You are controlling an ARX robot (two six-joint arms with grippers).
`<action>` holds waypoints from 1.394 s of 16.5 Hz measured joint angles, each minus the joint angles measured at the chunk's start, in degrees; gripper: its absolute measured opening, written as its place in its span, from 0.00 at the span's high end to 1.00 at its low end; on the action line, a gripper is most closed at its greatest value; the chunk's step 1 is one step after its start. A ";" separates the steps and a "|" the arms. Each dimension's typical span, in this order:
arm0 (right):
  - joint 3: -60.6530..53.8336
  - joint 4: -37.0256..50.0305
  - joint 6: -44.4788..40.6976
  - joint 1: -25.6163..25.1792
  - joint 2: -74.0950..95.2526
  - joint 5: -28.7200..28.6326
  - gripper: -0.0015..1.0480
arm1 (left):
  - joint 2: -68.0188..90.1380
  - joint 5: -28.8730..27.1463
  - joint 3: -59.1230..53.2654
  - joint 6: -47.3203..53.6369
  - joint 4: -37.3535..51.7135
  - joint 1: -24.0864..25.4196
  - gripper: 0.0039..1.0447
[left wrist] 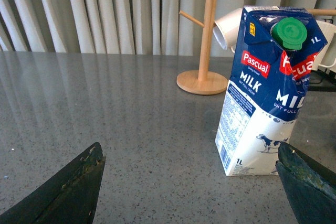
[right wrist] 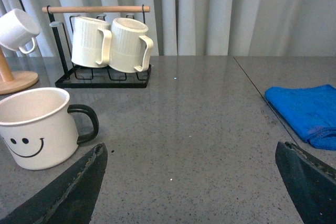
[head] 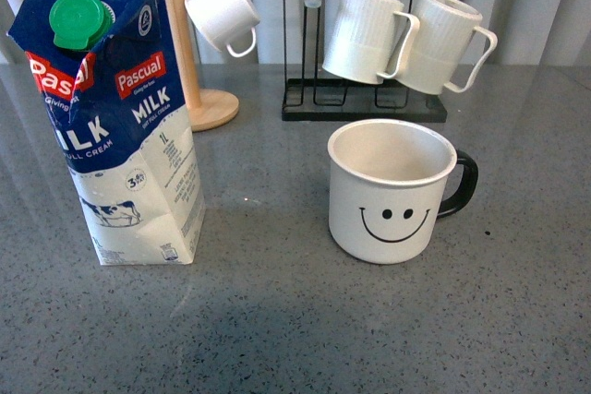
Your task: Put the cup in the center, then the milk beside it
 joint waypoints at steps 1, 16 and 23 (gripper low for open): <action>0.00 0.00 -0.02 0.00 0.00 0.00 0.06 | 0.00 0.00 0.00 0.00 0.00 0.00 0.06; 0.00 0.07 -0.02 0.00 0.00 -0.02 0.06 | 16.35 -5.68 12.50 -0.76 -12.48 -5.33 0.06; 0.00 0.04 -0.02 0.00 0.00 -0.02 0.06 | 48.87 -7.69 21.73 -4.87 13.86 -21.99 0.06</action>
